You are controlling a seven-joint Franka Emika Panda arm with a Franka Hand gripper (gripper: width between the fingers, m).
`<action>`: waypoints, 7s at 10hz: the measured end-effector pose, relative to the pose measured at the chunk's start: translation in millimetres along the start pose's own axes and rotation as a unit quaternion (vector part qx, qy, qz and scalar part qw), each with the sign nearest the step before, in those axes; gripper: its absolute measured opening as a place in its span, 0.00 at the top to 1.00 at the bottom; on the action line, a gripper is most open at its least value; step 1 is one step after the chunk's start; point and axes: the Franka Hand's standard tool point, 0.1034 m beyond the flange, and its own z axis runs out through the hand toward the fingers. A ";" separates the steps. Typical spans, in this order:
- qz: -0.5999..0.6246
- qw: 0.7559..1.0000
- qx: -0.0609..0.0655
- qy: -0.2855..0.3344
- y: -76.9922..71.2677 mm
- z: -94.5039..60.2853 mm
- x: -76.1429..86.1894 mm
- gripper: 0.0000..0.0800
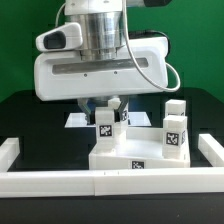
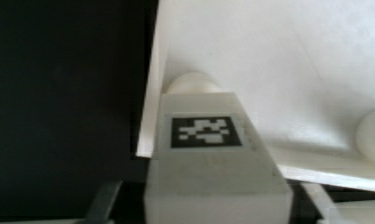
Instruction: Assemble square table
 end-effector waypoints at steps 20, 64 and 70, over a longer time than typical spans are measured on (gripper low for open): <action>0.489 0.872 0.033 0.007 -29.7 4.1 3.7 0.63; 0.457 0.888 0.044 0.010 -54.3 9.2 3.5 0.41; 0.259 0.965 0.040 0.018 -63.1 9.4 3.3 0.19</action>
Offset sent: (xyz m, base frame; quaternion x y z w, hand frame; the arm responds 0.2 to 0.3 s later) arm 0.0000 0.0000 0.0000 0.0000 0.0000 0.0650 0.9979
